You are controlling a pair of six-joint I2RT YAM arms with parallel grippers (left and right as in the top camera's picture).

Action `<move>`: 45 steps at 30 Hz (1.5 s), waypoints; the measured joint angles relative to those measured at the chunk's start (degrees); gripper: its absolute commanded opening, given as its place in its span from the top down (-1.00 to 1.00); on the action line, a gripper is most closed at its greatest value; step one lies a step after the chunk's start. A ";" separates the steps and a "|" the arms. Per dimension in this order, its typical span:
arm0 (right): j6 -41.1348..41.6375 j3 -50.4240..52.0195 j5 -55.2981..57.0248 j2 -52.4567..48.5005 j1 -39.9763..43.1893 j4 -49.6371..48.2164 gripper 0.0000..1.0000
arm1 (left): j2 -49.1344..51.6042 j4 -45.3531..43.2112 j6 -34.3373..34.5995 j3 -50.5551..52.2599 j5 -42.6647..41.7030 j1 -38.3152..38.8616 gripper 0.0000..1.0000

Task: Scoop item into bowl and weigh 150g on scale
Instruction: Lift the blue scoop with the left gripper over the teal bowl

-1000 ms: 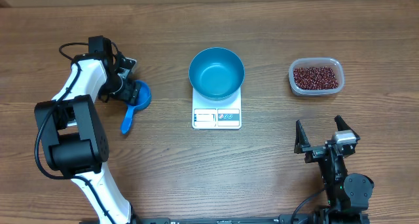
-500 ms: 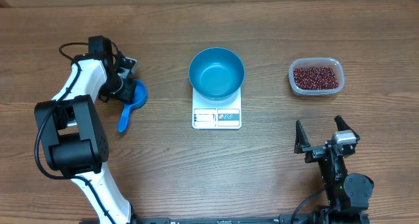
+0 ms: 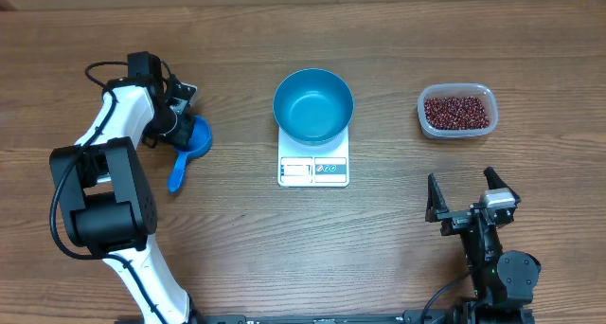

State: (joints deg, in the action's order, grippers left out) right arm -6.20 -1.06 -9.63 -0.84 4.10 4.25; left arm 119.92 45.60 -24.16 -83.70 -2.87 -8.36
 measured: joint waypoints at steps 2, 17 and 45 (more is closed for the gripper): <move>0.02 0.00 0.00 0.00 0.00 0.04 -1.00 | 0.00 0.04 0.15 0.00 0.07 0.00 0.79; -0.02 0.00 0.00 0.00 -0.02 0.02 -1.00 | -0.24 0.44 0.17 -0.02 -0.76 -0.04 0.92; 0.02 0.00 0.00 0.00 0.00 0.02 -1.00 | 0.13 11.06 1.73 -6.12 -2.47 -0.04 0.91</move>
State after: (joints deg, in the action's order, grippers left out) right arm -6.17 -1.06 -9.63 -0.84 4.10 4.27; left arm 120.05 56.66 -22.44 -89.82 -5.34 -8.40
